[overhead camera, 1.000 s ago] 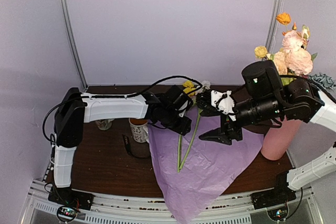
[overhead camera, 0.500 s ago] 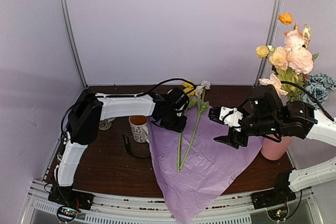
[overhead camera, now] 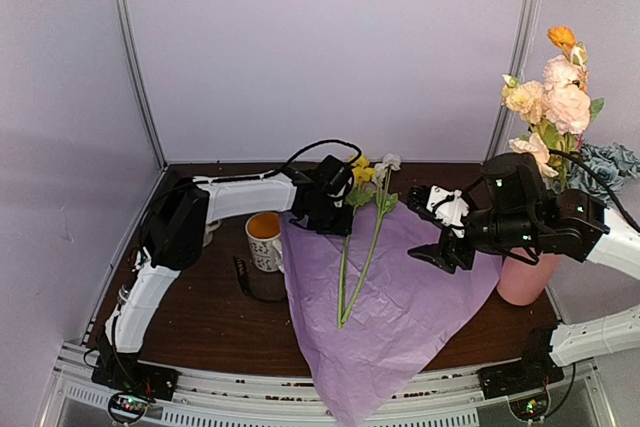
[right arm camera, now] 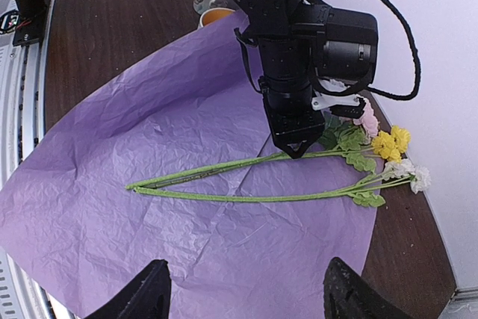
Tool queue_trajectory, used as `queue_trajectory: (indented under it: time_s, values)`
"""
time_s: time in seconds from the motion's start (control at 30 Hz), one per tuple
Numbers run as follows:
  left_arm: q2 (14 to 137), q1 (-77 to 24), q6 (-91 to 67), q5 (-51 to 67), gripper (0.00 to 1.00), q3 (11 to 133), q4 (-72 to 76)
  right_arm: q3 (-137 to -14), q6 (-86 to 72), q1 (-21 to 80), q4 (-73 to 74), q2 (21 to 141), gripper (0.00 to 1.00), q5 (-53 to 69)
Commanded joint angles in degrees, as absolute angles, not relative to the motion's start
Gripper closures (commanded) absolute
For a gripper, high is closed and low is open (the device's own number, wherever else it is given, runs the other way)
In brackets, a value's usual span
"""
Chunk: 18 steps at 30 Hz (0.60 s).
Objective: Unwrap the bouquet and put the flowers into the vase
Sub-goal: Pick up the fake flower from the flattened wrapping paper.
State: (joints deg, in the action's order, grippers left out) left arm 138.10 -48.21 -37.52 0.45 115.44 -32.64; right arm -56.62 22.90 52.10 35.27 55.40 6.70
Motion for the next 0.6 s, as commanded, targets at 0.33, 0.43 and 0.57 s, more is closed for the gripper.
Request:
queue_trajectory:
  time_s: [0.33, 0.43, 0.57]
  values:
    - [140.68, -47.99, -39.05, 1.51, 0.85, 119.88, -30.5, -55.24, 21.34, 50.45, 34.28, 53.7, 0.29, 8.7]
    - [139.87, -48.04, -39.33, 1.91, 0.86, 119.49, -30.37, -55.27, 21.27, 50.41, 34.28, 53.83, 0.29, 8.9]
    - [136.71, -47.99, -40.19, 2.48, 0.94, 115.63, -28.15, -55.41, 21.27, 50.42, 34.1, 54.05, 0.29, 8.88]
